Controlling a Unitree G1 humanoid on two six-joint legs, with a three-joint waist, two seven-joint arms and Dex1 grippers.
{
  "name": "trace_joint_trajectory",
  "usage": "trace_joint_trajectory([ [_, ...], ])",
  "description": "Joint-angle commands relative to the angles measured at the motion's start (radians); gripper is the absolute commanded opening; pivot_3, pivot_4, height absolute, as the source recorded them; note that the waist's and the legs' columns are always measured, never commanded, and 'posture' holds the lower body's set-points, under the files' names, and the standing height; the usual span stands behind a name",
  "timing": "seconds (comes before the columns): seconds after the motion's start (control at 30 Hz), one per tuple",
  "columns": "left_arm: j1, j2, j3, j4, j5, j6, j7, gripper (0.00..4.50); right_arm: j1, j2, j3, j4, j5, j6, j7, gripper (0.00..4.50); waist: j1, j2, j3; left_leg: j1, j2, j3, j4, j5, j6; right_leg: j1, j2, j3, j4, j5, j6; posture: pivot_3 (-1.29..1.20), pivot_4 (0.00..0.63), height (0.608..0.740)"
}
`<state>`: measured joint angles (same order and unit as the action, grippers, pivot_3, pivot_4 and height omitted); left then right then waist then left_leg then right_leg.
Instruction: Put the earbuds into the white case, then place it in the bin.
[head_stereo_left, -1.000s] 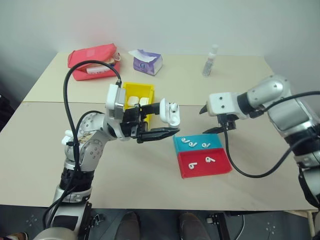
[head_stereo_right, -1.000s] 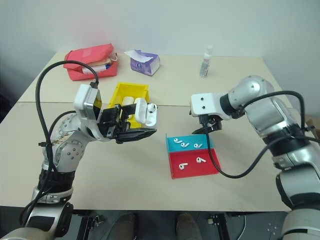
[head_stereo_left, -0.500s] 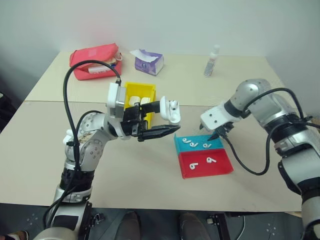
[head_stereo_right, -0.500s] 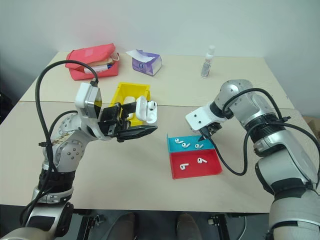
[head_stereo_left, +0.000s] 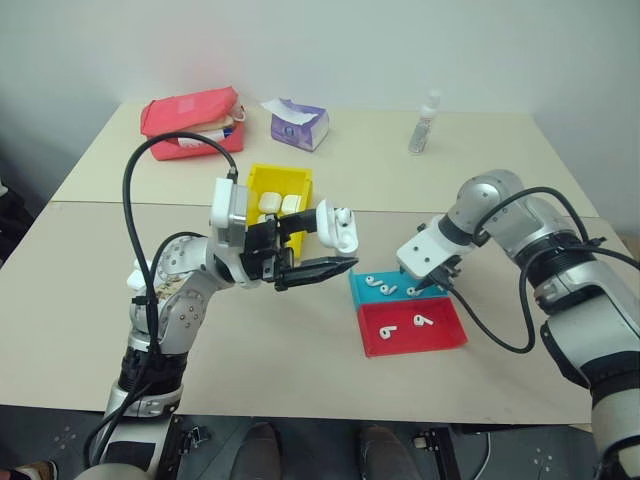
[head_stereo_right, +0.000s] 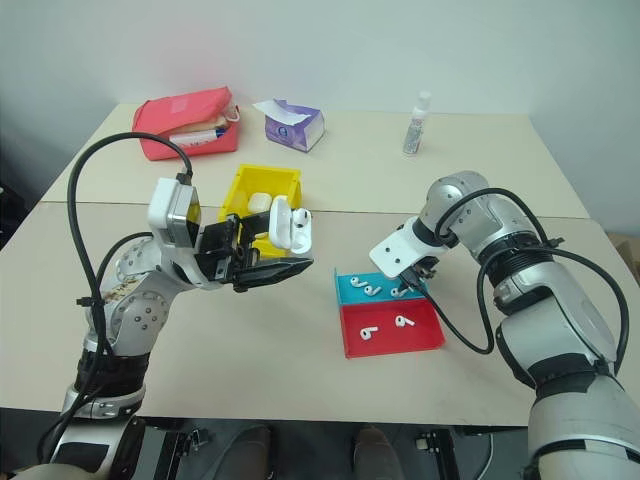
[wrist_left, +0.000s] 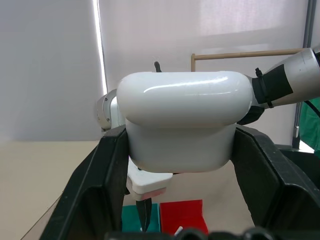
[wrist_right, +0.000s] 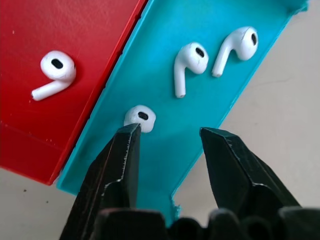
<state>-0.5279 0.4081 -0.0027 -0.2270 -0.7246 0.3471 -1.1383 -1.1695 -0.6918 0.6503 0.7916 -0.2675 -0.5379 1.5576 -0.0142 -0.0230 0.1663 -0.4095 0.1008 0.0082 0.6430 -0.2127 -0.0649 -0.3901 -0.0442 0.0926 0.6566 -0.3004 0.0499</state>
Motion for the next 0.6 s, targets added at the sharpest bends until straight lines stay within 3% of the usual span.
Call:
trace_joint_trajectory([
  [0.03,0.003,0.005,0.010,-0.036,0.001,-0.023,0.003,2.78,-0.033,0.001,-0.028,0.008,-0.006,-0.030,0.041,2.28,0.000,0.000,0.000,0.000,0.000,0.000,0.000,0.000,0.000,0.000,0.000,0.000,0.000,0.000,0.000,0.00,0.150,0.740],
  [0.6,0.032,0.010,0.018,-0.064,0.008,-0.033,0.031,2.78,-0.030,0.037,-0.014,0.078,-0.053,-0.110,0.028,2.28,-0.001,0.000,0.000,0.001,0.000,0.000,0.000,0.000,0.000,0.000,0.000,0.000,0.001,0.000,0.000,0.00,0.150,0.740],
])
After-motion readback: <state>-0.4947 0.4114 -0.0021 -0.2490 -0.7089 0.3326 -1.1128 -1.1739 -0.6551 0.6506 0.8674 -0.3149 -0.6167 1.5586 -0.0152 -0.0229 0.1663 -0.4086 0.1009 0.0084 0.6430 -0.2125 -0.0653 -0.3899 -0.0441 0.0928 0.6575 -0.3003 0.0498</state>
